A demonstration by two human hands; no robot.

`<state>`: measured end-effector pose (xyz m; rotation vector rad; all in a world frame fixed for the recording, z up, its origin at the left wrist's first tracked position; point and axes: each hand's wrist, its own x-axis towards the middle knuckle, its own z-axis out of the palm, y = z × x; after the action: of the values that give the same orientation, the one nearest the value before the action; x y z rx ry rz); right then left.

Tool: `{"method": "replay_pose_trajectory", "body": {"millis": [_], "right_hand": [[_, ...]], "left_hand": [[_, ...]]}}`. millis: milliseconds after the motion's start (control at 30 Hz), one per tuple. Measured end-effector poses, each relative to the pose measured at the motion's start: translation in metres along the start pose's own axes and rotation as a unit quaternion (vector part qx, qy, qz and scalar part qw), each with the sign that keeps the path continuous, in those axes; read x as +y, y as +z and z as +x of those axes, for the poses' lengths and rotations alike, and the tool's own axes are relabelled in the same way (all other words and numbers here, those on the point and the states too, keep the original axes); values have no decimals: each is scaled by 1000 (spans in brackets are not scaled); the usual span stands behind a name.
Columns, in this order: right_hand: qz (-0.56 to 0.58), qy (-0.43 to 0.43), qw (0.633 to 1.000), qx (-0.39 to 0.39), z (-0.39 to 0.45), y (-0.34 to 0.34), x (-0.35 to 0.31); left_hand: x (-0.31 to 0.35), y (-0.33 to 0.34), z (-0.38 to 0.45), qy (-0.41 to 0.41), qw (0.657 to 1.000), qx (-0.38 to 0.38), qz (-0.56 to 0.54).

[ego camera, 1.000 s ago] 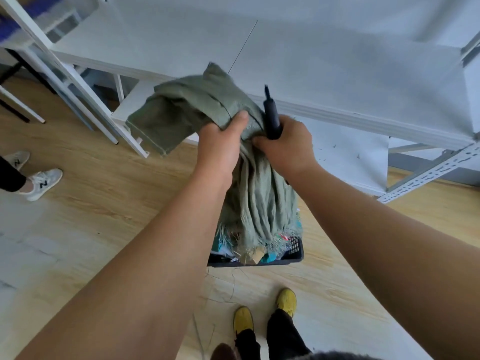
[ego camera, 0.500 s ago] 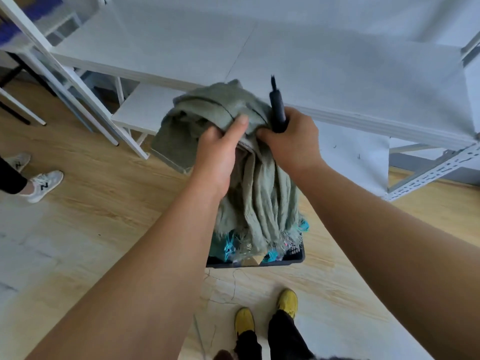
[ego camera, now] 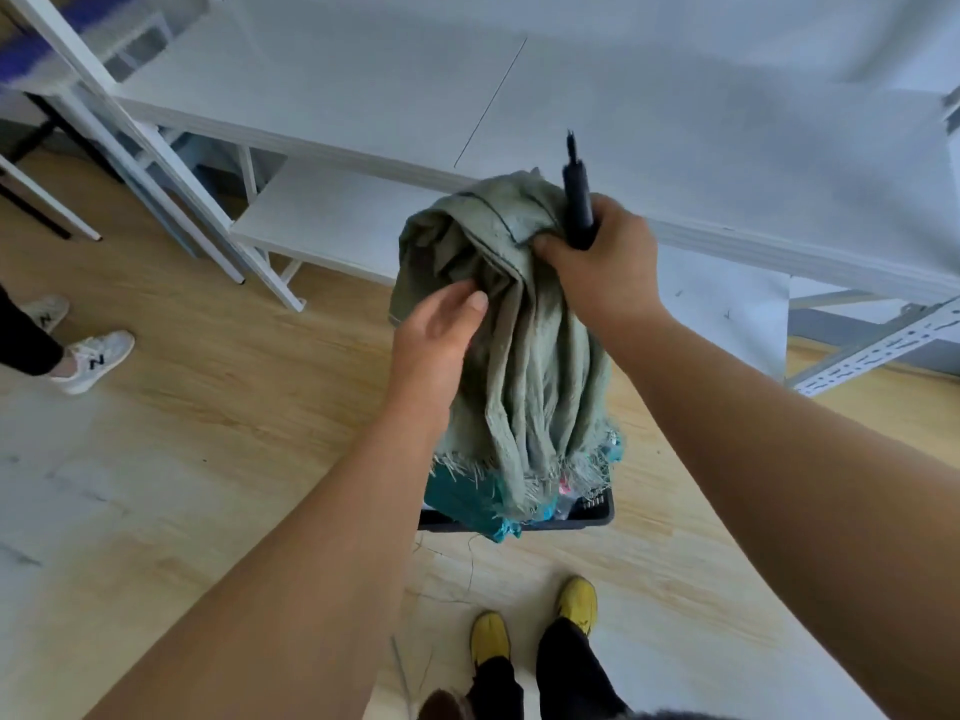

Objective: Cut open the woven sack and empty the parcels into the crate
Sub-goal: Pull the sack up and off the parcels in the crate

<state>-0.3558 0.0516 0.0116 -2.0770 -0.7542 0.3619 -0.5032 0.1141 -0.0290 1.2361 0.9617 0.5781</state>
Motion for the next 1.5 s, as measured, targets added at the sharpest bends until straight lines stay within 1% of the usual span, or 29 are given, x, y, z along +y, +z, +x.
{"method": "replay_pose_trajectory", "body": {"millis": [67,100,133,200,233,300,333,433,567,633,733,800,867,933,1000,1100,1200,1300,1400,1433,1500], "right_hand": [[-60,6,996,-63,-2,3,-1],[-70,14,995,-66,-1,2,0],[-58,15,997,-43,0,1,-2],[2,-1,1000,13,4,-1,-8],[-1,-9,1000,9,6,0,-9],[-65,-1,997,-40,6,2,-11],[-79,4,996,-48,6,1,-11],[-31,-30,998,-35,11,0,-24],[-16,-79,993,-90,8,4,-41],[29,-76,989,-124,7,6,-44],[108,-63,979,-158,5,4,-46],[159,-66,974,-148,5,2,-43],[185,-67,975,-108,3,2,-32],[160,-43,984,-67,-2,4,-16],[116,0,992,-54,-9,5,6],[76,67,991,-86,-25,12,37],[74,108,986,-103,-42,23,56],[107,113,983,-93,-60,32,62],[51,100,989,-100,-57,32,58],[35,94,991,-84,-51,29,53],[38,67,997,-21,-37,22,44]], "left_hand": [[-7,-1,-2,-14,1000,9,1],[-9,-2,-3,-18,1000,6,6],[-12,-3,-3,-15,1000,1,17],[-19,-6,-2,3,999,-13,34],[-22,-8,-2,5,999,-20,43],[-30,-10,-1,-4,996,-30,85],[-34,-11,-2,-8,993,-41,111],[-41,-10,-1,-1,983,-68,169],[-47,-1,2,10,983,-57,174],[-46,3,6,-11,987,-35,158],[-37,8,12,-45,993,15,104],[-32,12,16,-65,994,49,68],[-29,16,18,-75,994,66,35],[-25,17,20,-81,994,80,6],[-19,15,19,-89,993,78,-9],[-16,14,22,-98,993,65,-30],[-9,18,23,-110,990,61,-69],[1,24,27,-141,976,73,-151],[16,32,24,-150,974,46,-161],[20,35,23,-141,975,39,-166],[30,37,23,-104,975,27,-193]]}}
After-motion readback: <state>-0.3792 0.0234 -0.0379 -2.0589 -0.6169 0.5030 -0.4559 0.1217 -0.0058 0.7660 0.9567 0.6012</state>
